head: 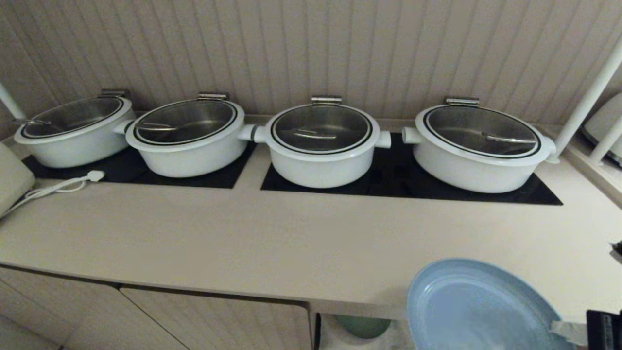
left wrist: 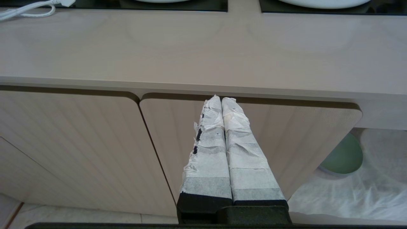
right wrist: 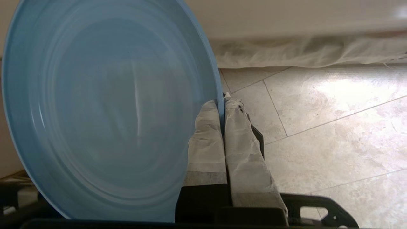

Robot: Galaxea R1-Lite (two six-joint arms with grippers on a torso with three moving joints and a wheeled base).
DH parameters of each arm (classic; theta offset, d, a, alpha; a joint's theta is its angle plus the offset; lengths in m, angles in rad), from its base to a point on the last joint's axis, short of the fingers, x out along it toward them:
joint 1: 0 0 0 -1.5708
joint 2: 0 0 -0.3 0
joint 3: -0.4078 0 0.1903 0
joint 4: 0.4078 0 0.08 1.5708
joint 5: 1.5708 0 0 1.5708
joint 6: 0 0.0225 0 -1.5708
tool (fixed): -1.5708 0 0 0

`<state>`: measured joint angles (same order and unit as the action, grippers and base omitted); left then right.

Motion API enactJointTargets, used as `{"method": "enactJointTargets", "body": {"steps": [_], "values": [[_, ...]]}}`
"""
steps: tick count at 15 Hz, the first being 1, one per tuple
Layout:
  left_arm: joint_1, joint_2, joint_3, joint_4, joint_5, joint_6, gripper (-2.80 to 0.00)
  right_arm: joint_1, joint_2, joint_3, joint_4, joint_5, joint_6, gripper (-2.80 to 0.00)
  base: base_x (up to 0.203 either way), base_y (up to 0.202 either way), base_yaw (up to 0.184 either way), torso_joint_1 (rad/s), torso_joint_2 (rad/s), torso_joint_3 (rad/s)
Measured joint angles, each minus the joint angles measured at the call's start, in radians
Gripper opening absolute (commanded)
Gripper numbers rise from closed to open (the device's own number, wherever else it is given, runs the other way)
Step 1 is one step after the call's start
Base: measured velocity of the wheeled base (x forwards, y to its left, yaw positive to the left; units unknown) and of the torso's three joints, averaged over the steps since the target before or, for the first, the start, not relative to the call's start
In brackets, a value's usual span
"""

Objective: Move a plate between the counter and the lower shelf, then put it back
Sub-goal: Put the plate

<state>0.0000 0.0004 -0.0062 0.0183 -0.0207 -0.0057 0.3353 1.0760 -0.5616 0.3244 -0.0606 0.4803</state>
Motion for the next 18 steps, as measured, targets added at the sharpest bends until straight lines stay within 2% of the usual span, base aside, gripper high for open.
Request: {"method": "enactJointTargets", "body": {"steps": [4, 9, 13, 18], "values": [[0.000, 0.000, 0.000, 0.000, 0.000, 0.000, -2.80, -0.001, 0.159, -0.117, -0.011, -0.003, 0.005, -2.80, 0.000, 0.000, 0.000, 0.000, 0.00, 0.000], [0.000, 0.000, 0.000, 0.000, 0.000, 0.000, -2.80, -0.014, 0.360, -0.273, -0.058, -0.015, 0.060, -2.80, 0.000, 0.000, 0.000, 0.000, 0.00, 0.000], [0.000, 0.000, 0.000, -0.001, 0.000, 0.000, -2.80, -0.058, 0.524, -0.411, -0.060, -0.052, 0.084, -2.80, 0.000, 0.000, 0.000, 0.000, 0.00, 0.000], [0.000, 0.000, 0.000, 0.000, 0.000, 0.000, -2.80, -0.099, 0.688, -0.512, -0.102, -0.047, 0.125, -2.80, 0.000, 0.000, 0.000, 0.000, 0.00, 0.000]]}}
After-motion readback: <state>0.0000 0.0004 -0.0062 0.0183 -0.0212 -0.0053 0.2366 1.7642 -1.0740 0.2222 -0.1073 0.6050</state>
